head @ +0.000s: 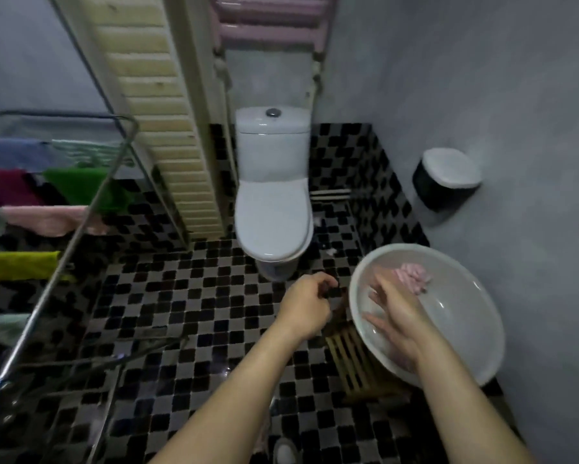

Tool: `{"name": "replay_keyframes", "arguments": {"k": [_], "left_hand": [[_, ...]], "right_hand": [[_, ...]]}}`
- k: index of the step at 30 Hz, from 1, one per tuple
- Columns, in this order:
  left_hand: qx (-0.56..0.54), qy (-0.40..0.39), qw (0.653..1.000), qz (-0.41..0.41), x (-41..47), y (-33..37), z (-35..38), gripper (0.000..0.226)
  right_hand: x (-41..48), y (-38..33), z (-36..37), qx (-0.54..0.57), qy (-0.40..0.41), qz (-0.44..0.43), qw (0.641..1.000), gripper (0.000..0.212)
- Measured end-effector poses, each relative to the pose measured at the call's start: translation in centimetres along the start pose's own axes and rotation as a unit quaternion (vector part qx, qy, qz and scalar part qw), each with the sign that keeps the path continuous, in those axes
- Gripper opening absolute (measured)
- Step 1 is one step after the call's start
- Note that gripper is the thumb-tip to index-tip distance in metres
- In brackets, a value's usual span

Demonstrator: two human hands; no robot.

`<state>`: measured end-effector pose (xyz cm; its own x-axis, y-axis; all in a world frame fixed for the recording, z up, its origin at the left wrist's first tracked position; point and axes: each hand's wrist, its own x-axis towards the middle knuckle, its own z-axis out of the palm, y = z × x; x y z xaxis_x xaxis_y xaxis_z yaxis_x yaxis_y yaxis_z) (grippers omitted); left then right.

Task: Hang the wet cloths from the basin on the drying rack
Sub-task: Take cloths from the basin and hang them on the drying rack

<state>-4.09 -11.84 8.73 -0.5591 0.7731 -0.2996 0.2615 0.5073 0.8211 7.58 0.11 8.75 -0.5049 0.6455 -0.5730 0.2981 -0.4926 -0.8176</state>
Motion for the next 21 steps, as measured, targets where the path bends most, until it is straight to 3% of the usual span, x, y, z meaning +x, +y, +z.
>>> {"name": "replay_keyframes", "arguments": {"k": [4,8,12,21], "left_hand": [[0.112,-0.073,0.989,0.055,3.2,-0.4,2.8,0.04],[0.225,-0.151,0.956,0.115,7.2,-1.4,6.2,0.049],[0.309,-0.211,0.917,0.139,10.4,-1.6,9.7,0.051],[0.383,-0.218,0.889,0.124,18.8,-1.5,17.0,0.053]], "right_hand": [[2.4,2.4,-3.3,-0.067,0.092,0.041,0.993,0.047],[4.4,4.6,-6.1,-0.171,0.159,0.058,0.971,0.042],[6.0,6.5,-9.0,-0.252,0.178,0.065,0.949,0.039],[12.4,11.8,-12.7,-0.322,0.184,0.107,0.923,0.044]]}}
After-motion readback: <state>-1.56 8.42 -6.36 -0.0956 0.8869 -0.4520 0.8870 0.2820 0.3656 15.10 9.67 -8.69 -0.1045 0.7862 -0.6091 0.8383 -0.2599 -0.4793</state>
